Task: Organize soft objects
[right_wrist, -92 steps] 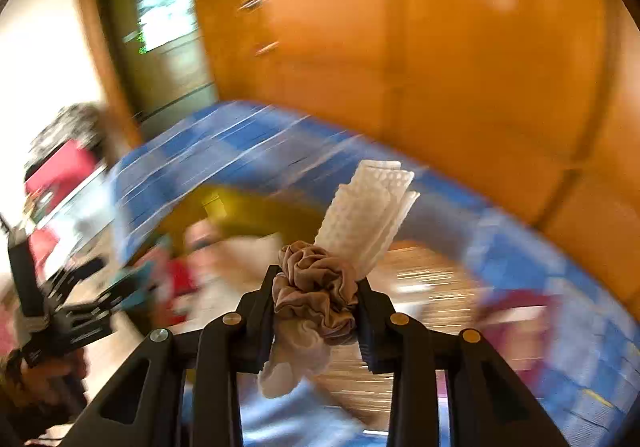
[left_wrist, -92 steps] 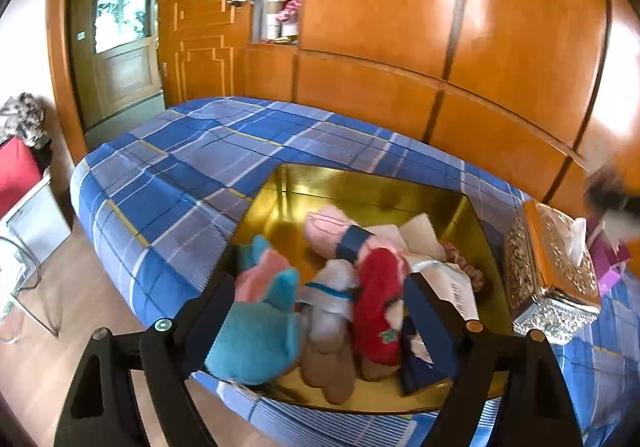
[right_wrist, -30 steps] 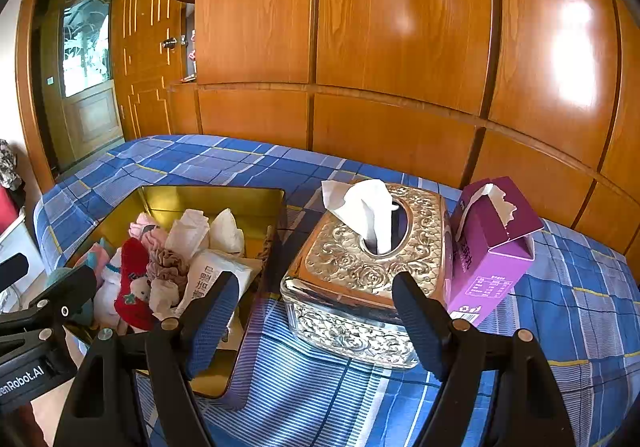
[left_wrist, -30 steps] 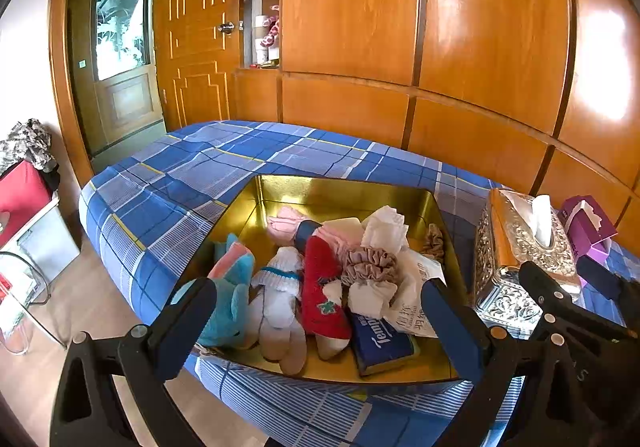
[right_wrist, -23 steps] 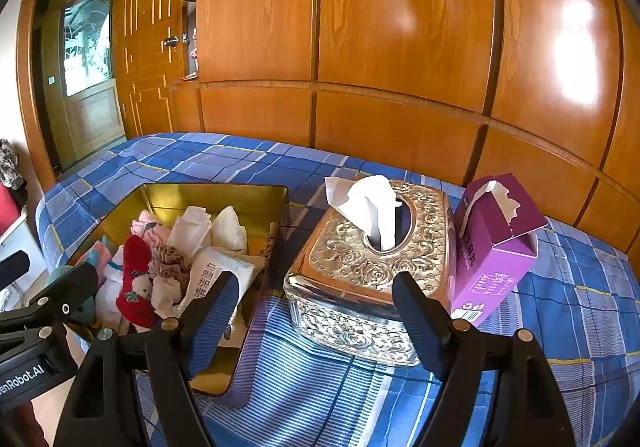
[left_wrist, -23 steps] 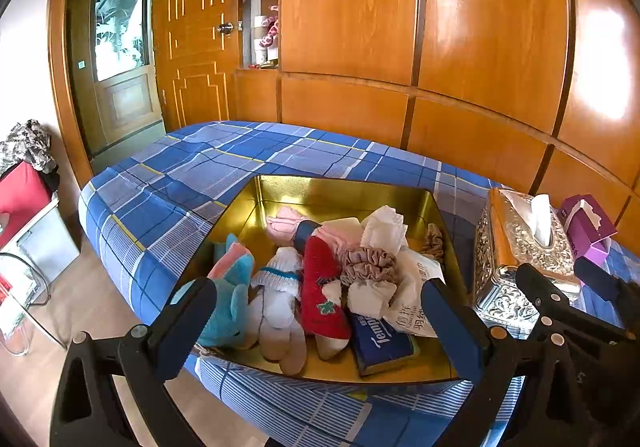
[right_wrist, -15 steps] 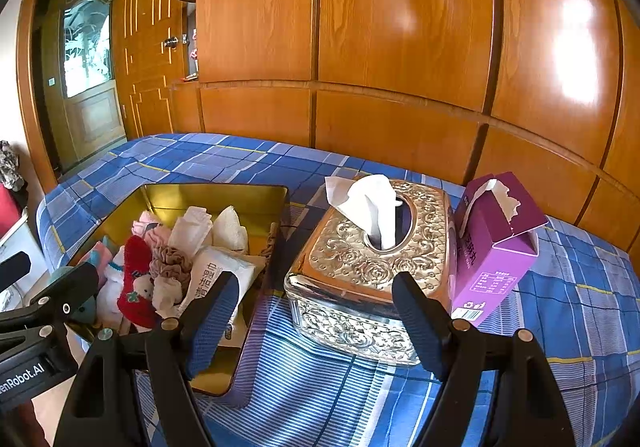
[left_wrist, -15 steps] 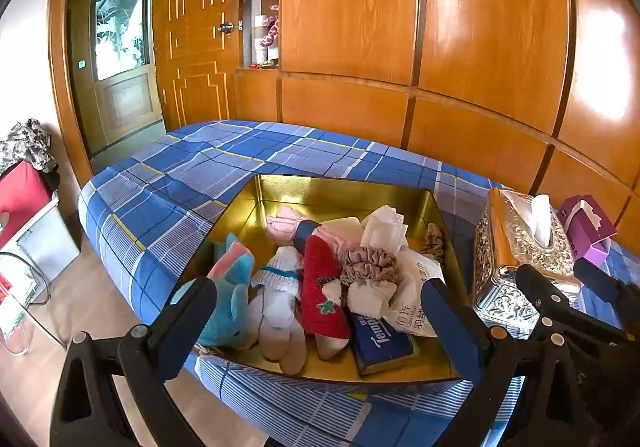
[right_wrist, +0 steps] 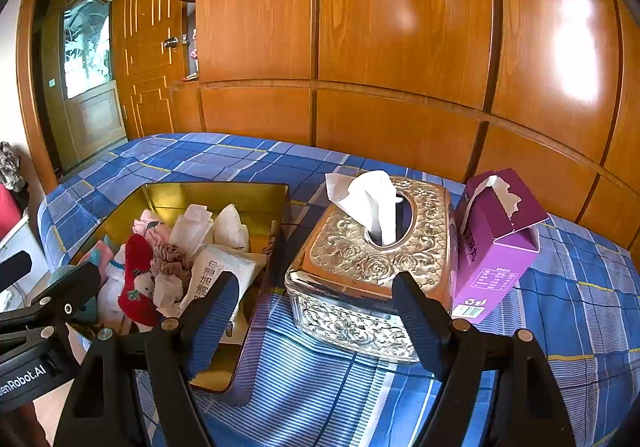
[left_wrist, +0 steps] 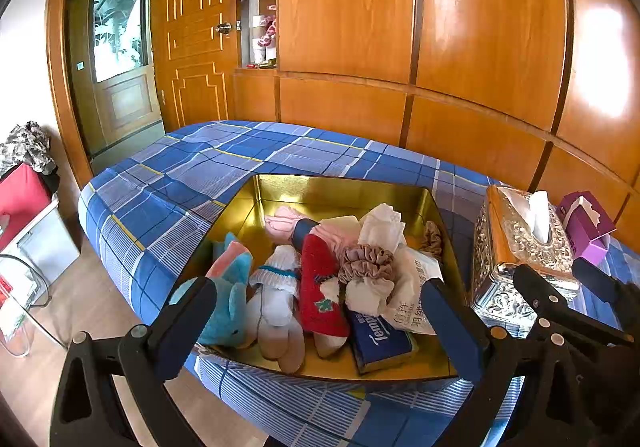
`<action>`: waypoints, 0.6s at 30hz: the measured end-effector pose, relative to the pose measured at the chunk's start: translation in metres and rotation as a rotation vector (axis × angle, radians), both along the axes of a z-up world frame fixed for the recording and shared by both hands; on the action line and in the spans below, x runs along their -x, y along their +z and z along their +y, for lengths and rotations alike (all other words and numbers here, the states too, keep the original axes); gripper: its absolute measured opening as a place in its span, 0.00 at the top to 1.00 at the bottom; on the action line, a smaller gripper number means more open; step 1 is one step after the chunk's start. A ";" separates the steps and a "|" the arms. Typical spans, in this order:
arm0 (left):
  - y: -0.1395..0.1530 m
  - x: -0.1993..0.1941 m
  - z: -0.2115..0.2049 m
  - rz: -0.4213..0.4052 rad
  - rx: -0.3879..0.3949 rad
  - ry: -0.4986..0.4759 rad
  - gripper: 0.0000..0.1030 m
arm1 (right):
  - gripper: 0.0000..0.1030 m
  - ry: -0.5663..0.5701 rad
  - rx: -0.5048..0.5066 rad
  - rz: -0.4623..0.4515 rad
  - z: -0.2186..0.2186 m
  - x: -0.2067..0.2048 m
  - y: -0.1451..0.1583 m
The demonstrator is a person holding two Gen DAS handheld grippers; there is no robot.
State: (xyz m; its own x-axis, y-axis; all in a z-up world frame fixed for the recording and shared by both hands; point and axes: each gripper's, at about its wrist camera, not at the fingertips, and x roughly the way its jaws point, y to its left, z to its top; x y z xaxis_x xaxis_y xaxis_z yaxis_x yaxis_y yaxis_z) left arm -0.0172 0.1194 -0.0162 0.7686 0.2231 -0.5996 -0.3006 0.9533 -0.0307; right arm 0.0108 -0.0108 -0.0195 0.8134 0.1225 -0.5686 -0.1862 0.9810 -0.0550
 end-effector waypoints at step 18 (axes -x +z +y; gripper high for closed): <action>0.000 0.000 -0.001 0.003 -0.002 -0.008 0.00 | 0.22 -0.002 -0.005 -0.001 0.000 0.001 0.000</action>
